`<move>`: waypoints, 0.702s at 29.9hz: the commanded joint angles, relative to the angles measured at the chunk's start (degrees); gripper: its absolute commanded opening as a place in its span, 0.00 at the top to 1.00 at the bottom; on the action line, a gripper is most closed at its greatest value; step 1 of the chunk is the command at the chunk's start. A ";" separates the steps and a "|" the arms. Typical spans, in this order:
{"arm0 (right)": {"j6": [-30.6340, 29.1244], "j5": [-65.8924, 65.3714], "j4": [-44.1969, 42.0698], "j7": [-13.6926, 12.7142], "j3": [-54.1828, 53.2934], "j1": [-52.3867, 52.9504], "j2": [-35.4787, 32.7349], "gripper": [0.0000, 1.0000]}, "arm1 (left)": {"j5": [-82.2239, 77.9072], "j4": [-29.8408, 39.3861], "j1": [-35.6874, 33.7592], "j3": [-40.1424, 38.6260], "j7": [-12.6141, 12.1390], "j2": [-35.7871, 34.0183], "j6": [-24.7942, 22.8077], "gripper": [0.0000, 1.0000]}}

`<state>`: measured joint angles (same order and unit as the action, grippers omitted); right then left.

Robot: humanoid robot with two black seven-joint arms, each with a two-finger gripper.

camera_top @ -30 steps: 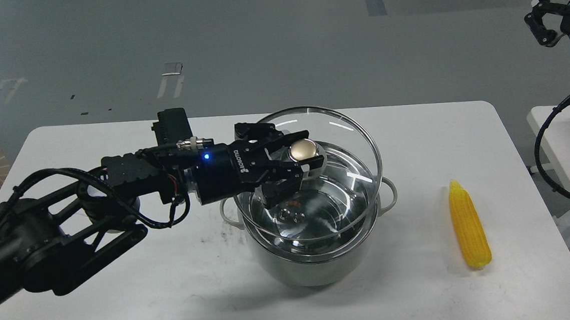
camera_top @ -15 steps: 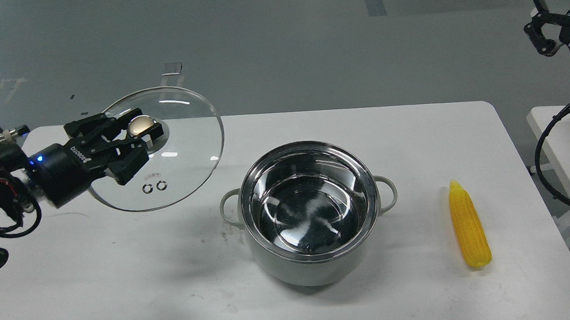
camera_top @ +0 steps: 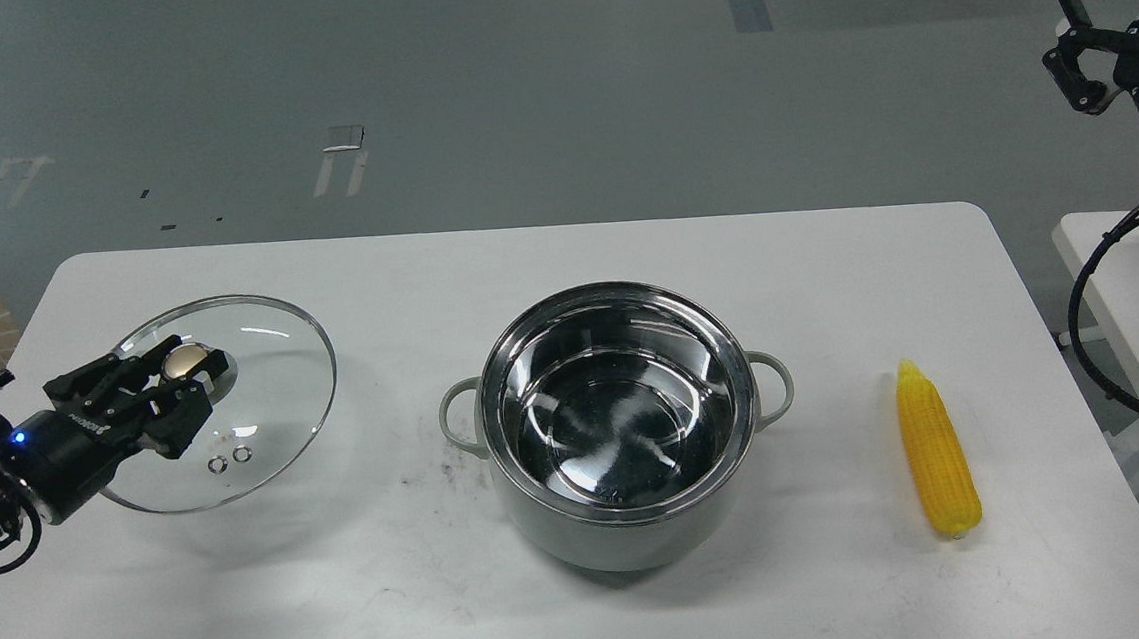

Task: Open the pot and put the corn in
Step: 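Lift the glass lid off the pot and lower it beside the pot, then open the left gripper and raise it away from the lid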

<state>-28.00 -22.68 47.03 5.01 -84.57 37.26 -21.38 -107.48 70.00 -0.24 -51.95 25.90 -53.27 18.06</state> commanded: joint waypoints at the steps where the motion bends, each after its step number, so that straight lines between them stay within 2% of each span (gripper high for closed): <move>1: 0.00 0.00 -0.01 0.00 0.02 0.01 0.20 0.00 | 0.69 -4.16 0.07 0.19 0.73 3.16 -0.04 0.69; 3: 0.00 0.00 0.08 0.00 0.11 0.01 0.11 0.00 | 2.27 -4.96 0.07 0.27 1.34 3.96 -0.04 0.69; 14: 0.00 -0.08 -0.01 0.00 0.11 0.01 0.29 0.00 | 3.59 -5.32 0.15 1.59 0.90 5.54 -0.04 0.67; 21: 0.00 -0.09 -0.10 0.00 0.28 0.01 0.47 0.00 | 3.77 -8.92 -0.28 1.86 1.17 8.18 0.04 0.65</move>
<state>-28.00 -22.76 47.03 5.01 -84.39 37.26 -20.94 -103.80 61.97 -0.13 -50.03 27.05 -45.89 18.02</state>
